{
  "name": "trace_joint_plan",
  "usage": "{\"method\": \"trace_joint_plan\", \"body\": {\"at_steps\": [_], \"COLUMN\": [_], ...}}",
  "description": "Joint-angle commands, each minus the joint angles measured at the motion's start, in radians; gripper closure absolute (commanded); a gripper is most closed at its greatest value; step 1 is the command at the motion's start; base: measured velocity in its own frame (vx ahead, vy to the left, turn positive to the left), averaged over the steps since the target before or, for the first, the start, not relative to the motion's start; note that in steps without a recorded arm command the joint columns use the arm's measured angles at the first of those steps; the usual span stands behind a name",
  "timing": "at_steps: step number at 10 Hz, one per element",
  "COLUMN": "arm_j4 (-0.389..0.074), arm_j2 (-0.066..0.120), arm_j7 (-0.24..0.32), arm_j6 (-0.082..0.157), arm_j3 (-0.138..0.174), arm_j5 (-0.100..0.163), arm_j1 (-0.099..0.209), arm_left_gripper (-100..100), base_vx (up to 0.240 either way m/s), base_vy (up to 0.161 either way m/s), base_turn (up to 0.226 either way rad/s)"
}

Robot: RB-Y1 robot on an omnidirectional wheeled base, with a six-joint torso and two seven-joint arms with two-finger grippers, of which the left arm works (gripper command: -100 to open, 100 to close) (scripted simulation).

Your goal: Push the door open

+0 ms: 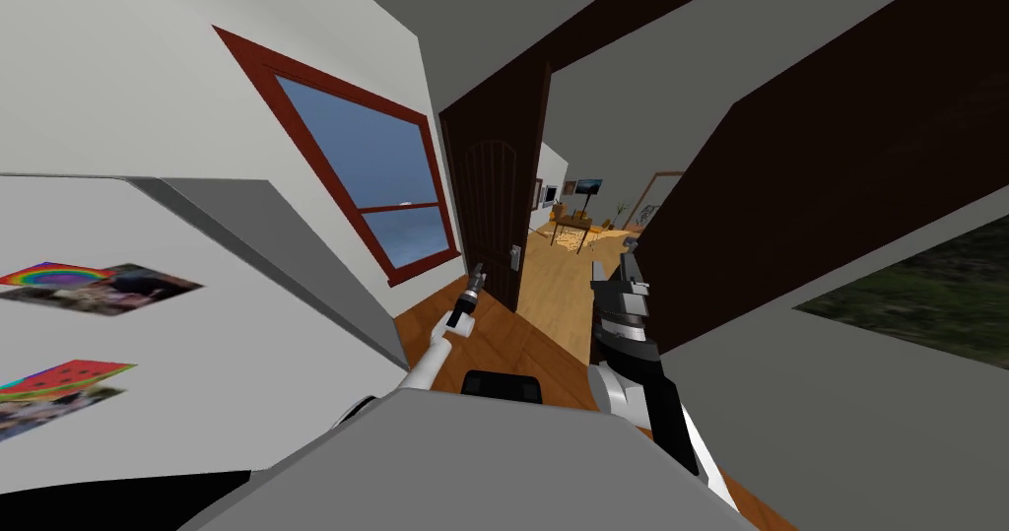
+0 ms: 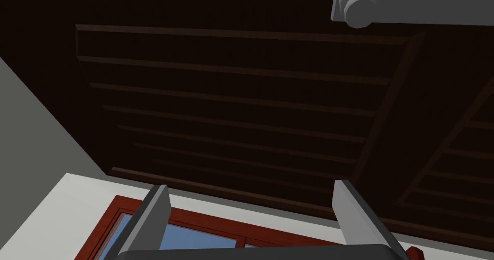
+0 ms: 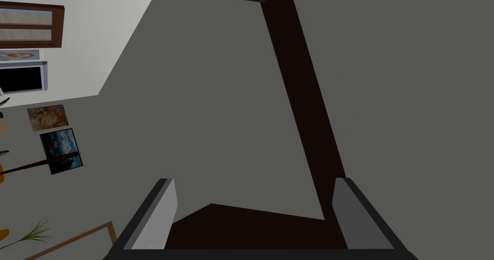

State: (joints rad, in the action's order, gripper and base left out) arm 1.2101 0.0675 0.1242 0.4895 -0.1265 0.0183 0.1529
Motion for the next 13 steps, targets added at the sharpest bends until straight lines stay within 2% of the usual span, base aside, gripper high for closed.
{"method": "trace_joint_plan", "body": {"at_steps": [1, 2, 3, 5, 6, 9, 10, 13], "arm_j4": [-0.050, -0.077, -0.084, -0.142, -0.144, -0.227, -0.230, -0.312], "arm_j2": [-0.001, -0.003, -0.003, -0.008, -0.008, -0.016, -0.016, -0.026], "arm_j7": [0.005, 0.007, 0.007, 0.010, 0.010, 0.016, 0.016, 0.021], "arm_j6": [-0.002, -0.001, -0.001, 0.000, 0.000, 0.001, 0.001, 0.002], "arm_j3": [-0.009, -0.015, -0.015, -0.025, -0.025, -0.041, -0.041, -0.055], "arm_j5": [-0.004, -0.006, -0.006, -0.011, -0.011, -0.018, -0.018, -0.025], "arm_j1": [0.033, 0.052, 0.052, 0.089, 0.089, 0.142, 0.142, 0.192], "arm_left_gripper": [-100, -100, -100, -100, -100, -100, -100, -100], "base_vx": [0.073, 0.086, 0.057, 0.050, 0.046, 0.063, 0.046, 0.058], "base_vy": [0.071, 0.068, 0.051, 0.053, 0.034, 0.051, 0.051, 0.054], "base_turn": [-0.112, -0.093, -0.028, -0.083, -0.038, -0.087, -0.023, -0.075]}}
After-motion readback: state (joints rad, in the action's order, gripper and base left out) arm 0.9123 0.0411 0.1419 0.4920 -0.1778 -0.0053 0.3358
